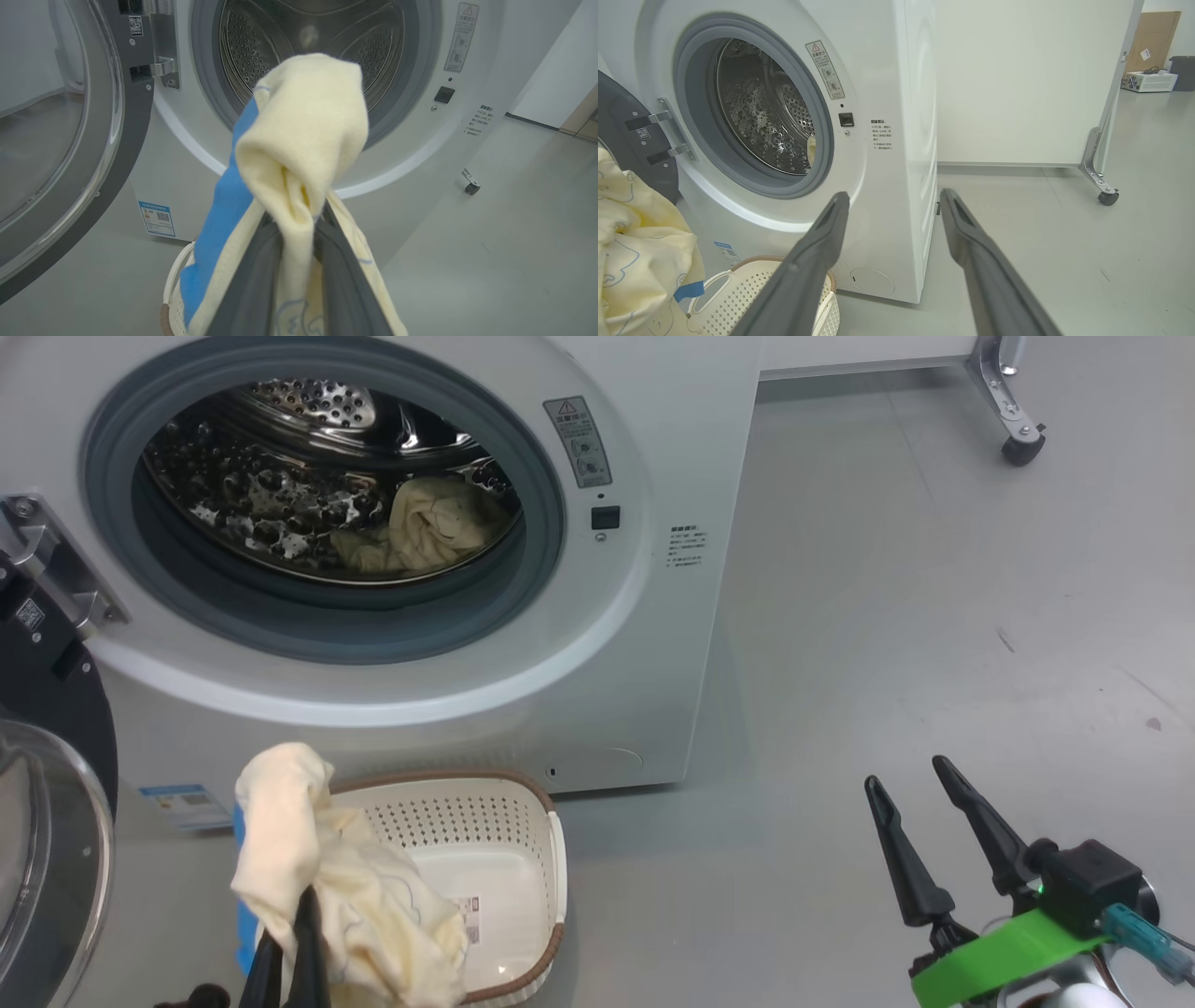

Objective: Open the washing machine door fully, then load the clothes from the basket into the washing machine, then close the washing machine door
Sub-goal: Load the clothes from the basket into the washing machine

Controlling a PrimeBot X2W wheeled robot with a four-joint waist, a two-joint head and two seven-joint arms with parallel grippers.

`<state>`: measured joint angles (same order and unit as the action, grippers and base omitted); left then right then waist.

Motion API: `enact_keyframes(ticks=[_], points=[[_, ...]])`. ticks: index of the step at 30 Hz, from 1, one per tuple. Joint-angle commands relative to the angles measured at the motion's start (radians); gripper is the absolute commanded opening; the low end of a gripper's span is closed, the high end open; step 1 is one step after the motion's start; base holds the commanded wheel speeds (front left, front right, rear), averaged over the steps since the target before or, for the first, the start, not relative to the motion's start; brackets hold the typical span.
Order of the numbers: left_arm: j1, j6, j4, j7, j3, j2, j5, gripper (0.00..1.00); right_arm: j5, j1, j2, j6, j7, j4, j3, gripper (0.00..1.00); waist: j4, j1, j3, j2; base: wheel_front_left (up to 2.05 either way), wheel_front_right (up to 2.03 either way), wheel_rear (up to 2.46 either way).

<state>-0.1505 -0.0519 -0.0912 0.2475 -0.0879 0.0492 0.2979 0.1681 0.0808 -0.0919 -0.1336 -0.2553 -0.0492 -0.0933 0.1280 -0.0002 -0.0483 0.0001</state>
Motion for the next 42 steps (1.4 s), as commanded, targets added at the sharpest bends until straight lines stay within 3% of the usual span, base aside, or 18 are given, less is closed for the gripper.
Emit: enact_keyframes(ticks=[1, 13, 23, 33, 42], points=[[0.015, 0.008, 0.045, 0.014, 0.037, 0.001, -0.007, 0.00, -0.005, -0.013, -0.009, 0.003, -0.006, 0.032, -0.011, 1.00, 0.002, 0.0002, 0.003, -0.0001, 0.00, 0.00, 0.00], [0.003, 0.019, 0.085, 0.014, 0.028, 0.001, -0.003, 0.00, -0.006, -0.006, -0.008, 0.003, -0.006, 0.037, -0.006, 1.00, -0.001, 0.0002, 0.007, -0.0001, 0.00, 0.00, 0.00], [0.052, -0.007, 0.099, 0.014, 0.024, 0.001, -0.044, 0.00, -0.003, -0.017, -0.006, 0.003, -0.006, 0.036, -0.025, 1.00, 0.017, 0.0002, -0.010, -0.0001, 0.00, 0.00, 0.00], [0.231, -0.026, -0.007, 0.011, 0.020, 0.033, -0.084, 0.00, 0.010, -0.084, 0.009, 0.003, -0.006, 0.037, -0.066, 1.00, 0.075, 0.0002, -0.113, -0.0001, 0.00, 0.00, 0.00], [0.583, -0.021, -0.218, -0.009, 0.077, 0.105, -0.069, 0.00, 0.032, -0.174, 0.032, 0.003, -0.006, 0.032, -0.088, 1.00, 0.120, 0.0002, -0.280, -0.0001, 0.00, 0.00, 0.00]])
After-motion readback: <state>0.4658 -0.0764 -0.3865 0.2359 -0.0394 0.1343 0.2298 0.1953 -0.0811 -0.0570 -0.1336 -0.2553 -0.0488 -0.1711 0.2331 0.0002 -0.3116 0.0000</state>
